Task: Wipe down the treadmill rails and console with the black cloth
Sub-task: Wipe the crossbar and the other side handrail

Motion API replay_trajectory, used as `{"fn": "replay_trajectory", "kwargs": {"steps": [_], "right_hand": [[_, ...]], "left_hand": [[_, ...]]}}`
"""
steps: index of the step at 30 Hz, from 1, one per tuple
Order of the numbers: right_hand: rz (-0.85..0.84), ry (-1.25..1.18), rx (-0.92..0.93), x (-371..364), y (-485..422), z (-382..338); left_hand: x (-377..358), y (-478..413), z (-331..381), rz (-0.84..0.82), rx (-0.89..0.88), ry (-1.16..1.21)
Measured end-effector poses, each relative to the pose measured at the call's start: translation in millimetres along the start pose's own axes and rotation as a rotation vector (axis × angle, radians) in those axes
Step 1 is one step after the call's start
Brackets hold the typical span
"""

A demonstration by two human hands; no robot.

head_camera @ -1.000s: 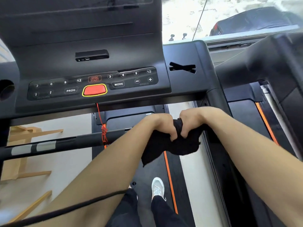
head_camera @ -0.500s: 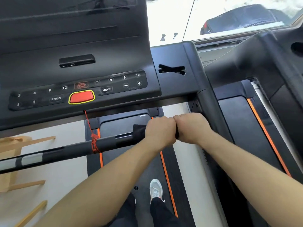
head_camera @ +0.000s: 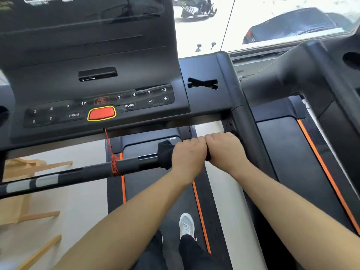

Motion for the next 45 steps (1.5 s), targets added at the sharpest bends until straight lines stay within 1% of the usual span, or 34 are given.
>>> {"fn": "replay_trajectory", "kwargs": {"steps": [1, 3, 4, 5, 6, 7, 9, 10, 11, 12, 13, 14, 15, 18, 19, 21, 22, 23, 24, 25, 28, 29, 30, 31, 32, 33, 34, 36, 38, 40, 42, 43, 44, 45], "right_hand": [[0.105, 0.030, -0.036, -6, 5, -4], [0.212, 0.063, -0.082, -14, 8, -7], [0.206, 0.061, -0.058, -12, 6, -7], [0.146, 0.046, -0.020, -7, 1, -5], [0.029, 0.020, 0.028, -1, -5, 0], [-0.147, -0.022, 0.056, 9, -14, 5], [-0.613, -0.163, 0.078, 26, -34, 16], [-0.785, -0.240, 0.064, 33, -43, 19], [-0.892, -0.309, 0.041, 39, -49, 19], [-0.936, -0.341, 0.032, 39, -51, 19], [-0.920, -0.332, 0.032, 39, -50, 17], [-0.853, -0.283, 0.039, 35, -46, 16], [-0.733, -0.207, 0.045, 31, -39, 15], [-0.225, -0.052, 0.042, 5, -13, 11], [-0.079, -0.017, 0.047, -3, -7, 9], [0.157, 0.015, 0.037, -12, 2, 5], [0.200, 0.029, 0.017, -15, 4, 2], [0.208, 0.035, 0.012, -14, 4, 1], [0.164, 0.027, 0.019, -11, 1, 1], [0.052, 0.011, 0.031, -4, -3, 3], [-0.540, -0.119, 0.083, 26, -30, 12], [-0.713, -0.178, 0.087, 34, -40, 15], [-0.834, -0.224, 0.088, 40, -46, 15], [-0.883, -0.247, 0.087, 39, -50, 15], [-0.862, -0.252, 0.079, 38, -50, 14], [-0.782, -0.236, 0.070, 35, -46, 13], [-0.640, -0.204, 0.058, 30, -38, 12], [-0.259, -0.148, 0.024, 17, -14, 10], [-0.018, -0.152, -0.026, 7, 10, 4], [0.072, -0.291, -0.048, 9, 24, -1], [0.061, -0.440, -0.057, 19, 29, 0], [0.048, -0.504, -0.071, 27, 30, 3], [0.034, -0.552, -0.085, 36, 29, 7], [0.016, -0.589, -0.103, 43, 28, 11]], "left_hand": [[-5, 1, 1, 0.062, 0.001, -0.023], [-4, -2, 1, 0.042, 0.007, 0.000], [0, -6, 0, -0.025, 0.010, 0.034], [5, -10, -2, -0.122, 0.015, 0.078], [10, -15, -5, -0.223, 0.012, 0.142], [14, -24, -9, -0.359, 0.014, 0.222], [21, -41, -17, -0.680, 0.016, 0.402], [23, -48, -21, -0.809, 0.024, 0.485], [23, -53, -24, -0.895, 0.040, 0.549], [23, -54, -24, -0.926, 0.051, 0.579], [24, -52, -24, -0.900, 0.051, 0.565], [24, -48, -22, -0.836, 0.047, 0.516], [23, -41, -20, -0.732, 0.040, 0.433], [13, -15, -9, -0.264, 0.020, 0.162], [9, -8, -5, -0.156, 0.007, 0.085], [3, -1, -2, -0.007, -0.002, 0.011], [3, -2, -2, 0.012, -0.008, -0.001], [5, -6, -3, -0.050, -0.009, 0.023], [8, -11, -5, -0.155, -0.002, 0.077], [12, -19, -9, -0.291, -0.003, 0.157], [23, -43, -19, -0.724, -0.006, 0.425], [26, -49, -21, -0.822, -0.001, 0.492], [26, -51, -22, -0.875, 0.005, 0.527], [25, -51, -22, -0.873, 0.013, 0.525], [26, -49, -22, -0.828, 0.021, 0.494], [26, -43, -21, -0.740, 0.028, 0.441], [25, -35, -20, -0.623, 0.032, 0.369], [24, -16, -17, -0.378, 0.019, 0.254], [27, -2, -16, -0.258, 0.004, 0.288], [36, 2, -23, -0.285, 0.035, 0.438], [47, 0, -34, -0.348, 0.185, 0.701], [52, -1, -40, -0.389, 0.231, 0.761], [54, -3, -46, -0.427, 0.237, 0.751], [58, -4, -49, -0.484, 0.219, 0.663]]}}
Point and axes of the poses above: each hand's wrist, its own y-axis away from the middle knuckle, its own x-axis out of the back of the hand, z = x × y, the point moved 1 cm from there along -y, towards the middle knuckle, and after that the axes turned 2 degrees about y, right-handed, at the moved point
